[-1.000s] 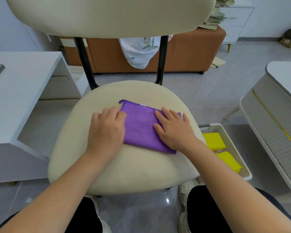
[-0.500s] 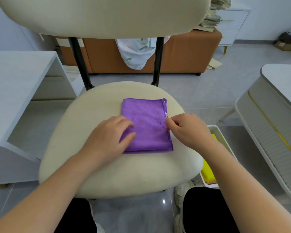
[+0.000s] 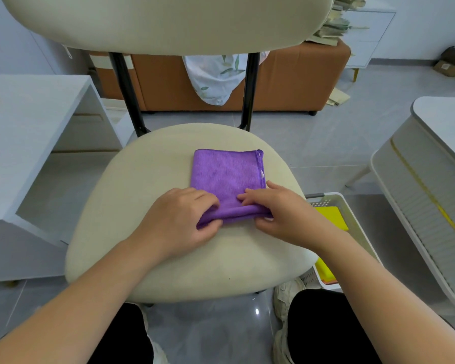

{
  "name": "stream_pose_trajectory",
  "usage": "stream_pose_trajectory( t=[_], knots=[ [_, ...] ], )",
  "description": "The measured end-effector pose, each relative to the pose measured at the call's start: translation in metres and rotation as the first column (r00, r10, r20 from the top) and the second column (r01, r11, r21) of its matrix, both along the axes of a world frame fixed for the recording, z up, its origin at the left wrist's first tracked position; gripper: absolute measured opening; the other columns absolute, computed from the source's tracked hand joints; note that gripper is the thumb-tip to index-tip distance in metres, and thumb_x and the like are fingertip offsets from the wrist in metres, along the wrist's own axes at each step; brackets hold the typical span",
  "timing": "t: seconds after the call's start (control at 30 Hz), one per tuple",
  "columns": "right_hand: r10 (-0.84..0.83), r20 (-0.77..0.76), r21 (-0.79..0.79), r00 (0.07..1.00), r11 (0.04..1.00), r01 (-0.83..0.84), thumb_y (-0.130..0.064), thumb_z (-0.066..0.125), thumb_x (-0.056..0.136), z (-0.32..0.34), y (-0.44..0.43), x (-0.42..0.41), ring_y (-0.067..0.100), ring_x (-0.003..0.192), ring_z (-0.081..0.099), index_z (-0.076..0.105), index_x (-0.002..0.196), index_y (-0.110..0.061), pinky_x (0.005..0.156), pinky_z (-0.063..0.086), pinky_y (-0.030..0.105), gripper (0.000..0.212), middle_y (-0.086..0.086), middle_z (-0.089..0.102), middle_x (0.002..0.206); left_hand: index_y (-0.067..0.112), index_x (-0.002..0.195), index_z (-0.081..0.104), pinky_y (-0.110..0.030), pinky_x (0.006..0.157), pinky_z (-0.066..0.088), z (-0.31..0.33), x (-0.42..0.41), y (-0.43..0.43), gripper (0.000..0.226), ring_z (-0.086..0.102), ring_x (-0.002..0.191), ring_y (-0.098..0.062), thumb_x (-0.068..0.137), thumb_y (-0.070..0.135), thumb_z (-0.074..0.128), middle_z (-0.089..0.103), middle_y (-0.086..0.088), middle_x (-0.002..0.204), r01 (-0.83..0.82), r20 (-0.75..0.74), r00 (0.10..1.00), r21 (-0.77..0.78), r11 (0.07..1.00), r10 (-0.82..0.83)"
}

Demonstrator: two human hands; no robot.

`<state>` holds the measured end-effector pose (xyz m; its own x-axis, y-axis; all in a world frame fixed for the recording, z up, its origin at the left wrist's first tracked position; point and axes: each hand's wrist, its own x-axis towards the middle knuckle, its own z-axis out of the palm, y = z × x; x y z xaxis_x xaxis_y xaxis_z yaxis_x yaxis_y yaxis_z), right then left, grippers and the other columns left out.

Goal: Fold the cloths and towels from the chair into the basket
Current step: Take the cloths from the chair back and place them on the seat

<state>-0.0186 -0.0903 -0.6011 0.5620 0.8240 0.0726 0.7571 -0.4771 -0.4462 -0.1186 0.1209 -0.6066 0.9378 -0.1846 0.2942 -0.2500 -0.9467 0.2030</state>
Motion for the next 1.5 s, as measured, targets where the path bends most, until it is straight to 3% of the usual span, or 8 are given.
stream_pose_trajectory(
  t=[0.2, 0.33, 0.4, 0.5, 0.73, 0.93, 1.3, 1.5],
  knots=[
    [-0.124, -0.26, 0.231, 0.958, 0.955, 0.187, -0.009, 0.056, 0.08, 0.012, -0.007, 0.0, 0.016, 0.067, 0.055, 0.07, 0.091, -0.023, 0.067, 0.047, 0.033, 0.023, -0.007, 0.065, 0.074, 0.021, 0.127, 0.057, -0.022, 0.1, 0.036, -0.016, 0.0, 0.015, 0.057, 0.045, 0.125, -0.002, 0.072, 0.034, 0.057, 0.057, 0.008, 0.132, 0.001, -0.097, 0.995, -0.189, 0.982, -0.02],
    [-0.052, -0.412, 0.208, 0.91, 0.967, 0.15, -0.004, 0.067, 0.08, 0.012, -0.015, 0.003, 0.001, 0.094, 0.061, 0.071, 0.103, -0.02, 0.088, 0.047, 0.025, 0.029, -0.013, 0.07, 0.097, 0.022, 0.126, 0.06, -0.026, 0.108, 0.024, -0.016, 0.002, 0.028, 0.061, 0.028, 0.123, 0.016, 0.076, 0.045, 0.035, 0.046, 0.02, 0.131, 0.004, -0.19, 0.979, -0.32, 0.947, -0.068],
    [-0.021, -0.374, 0.082, 0.927, 0.995, 0.055, -0.01, 0.072, 0.076, 0.006, -0.021, 0.005, -0.008, 0.129, 0.04, 0.06, 0.124, -0.027, 0.112, 0.028, 0.024, 0.052, -0.017, 0.055, 0.132, 0.025, 0.127, 0.058, -0.024, 0.109, 0.02, -0.018, 0.002, 0.028, 0.061, 0.026, 0.126, 0.015, 0.077, 0.046, 0.031, 0.044, 0.021, 0.134, 0.017, -0.203, 0.976, -0.297, 0.955, -0.08],
    [0.034, -0.172, -0.088, 0.984, 0.995, -0.05, -0.016, 0.068, 0.074, -0.002, -0.026, 0.006, -0.006, 0.142, 0.008, 0.04, 0.139, -0.035, 0.117, 0.002, 0.03, 0.073, -0.022, 0.025, 0.152, 0.029, 0.131, 0.054, -0.021, 0.11, 0.017, -0.02, 0.0, 0.028, 0.06, 0.023, 0.131, 0.012, 0.079, 0.047, 0.03, 0.039, 0.02, 0.139, 0.051, -0.214, 0.972, -0.231, 0.972, -0.102],
    [0.117, 0.062, -0.099, 0.991, 0.989, -0.11, -0.029, 0.055, 0.075, -0.009, -0.024, 0.005, 0.001, 0.145, 0.0, 0.028, 0.146, -0.034, 0.118, -0.003, 0.033, 0.076, -0.019, 0.016, 0.155, 0.031, 0.137, 0.045, -0.021, 0.112, 0.017, -0.02, -0.002, 0.03, 0.059, 0.022, 0.134, 0.009, 0.082, 0.044, 0.029, 0.036, 0.019, 0.143, 0.067, -0.22, 0.967, -0.268, 0.961, -0.129],
    [0.028, 0.086, 0.016, 0.996, 0.999, -0.029, -0.045, 0.051, 0.078, -0.008, -0.024, 0.007, 0.003, 0.125, 0.044, 0.055, 0.129, -0.031, 0.112, 0.027, 0.036, 0.054, -0.014, 0.054, 0.132, 0.033, 0.142, 0.031, -0.019, 0.114, 0.018, -0.025, -0.002, 0.033, 0.065, 0.018, 0.14, 0.002, 0.08, 0.046, 0.045, 0.031, 0.01, 0.15, 0.105, -0.178, 0.972, -0.258, 0.961, -0.154],
    [0.069, -0.005, -0.077, 0.998, 0.995, -0.07, -0.046, 0.048, 0.071, -0.008, -0.025, 0.005, 0.0, 0.144, 0.001, 0.033, 0.143, -0.038, 0.117, -0.003, 0.03, 0.074, -0.023, 0.016, 0.153, 0.032, 0.136, 0.045, -0.026, 0.112, 0.02, -0.025, 0.001, 0.032, 0.077, 0.021, 0.135, 0.012, 0.079, 0.08, 0.023, 0.036, 0.021, 0.143, 0.017, -0.207, 0.974, -0.336, 0.942, -0.091],
    [0.011, 0.021, -0.054, 1.0, 0.999, -0.01, -0.03, 0.065, 0.085, -0.011, -0.023, 0.007, 0.003, 0.139, 0.029, 0.045, 0.138, -0.033, 0.117, 0.017, 0.035, 0.057, -0.017, 0.04, 0.145, 0.029, 0.136, 0.048, -0.029, 0.111, 0.026, -0.024, 0.001, 0.033, 0.079, 0.028, 0.134, 0.005, 0.079, 0.08, 0.029, 0.042, 0.012, 0.144, 0.038, -0.179, 0.98, -0.276, 0.96, -0.09]
  ],
)
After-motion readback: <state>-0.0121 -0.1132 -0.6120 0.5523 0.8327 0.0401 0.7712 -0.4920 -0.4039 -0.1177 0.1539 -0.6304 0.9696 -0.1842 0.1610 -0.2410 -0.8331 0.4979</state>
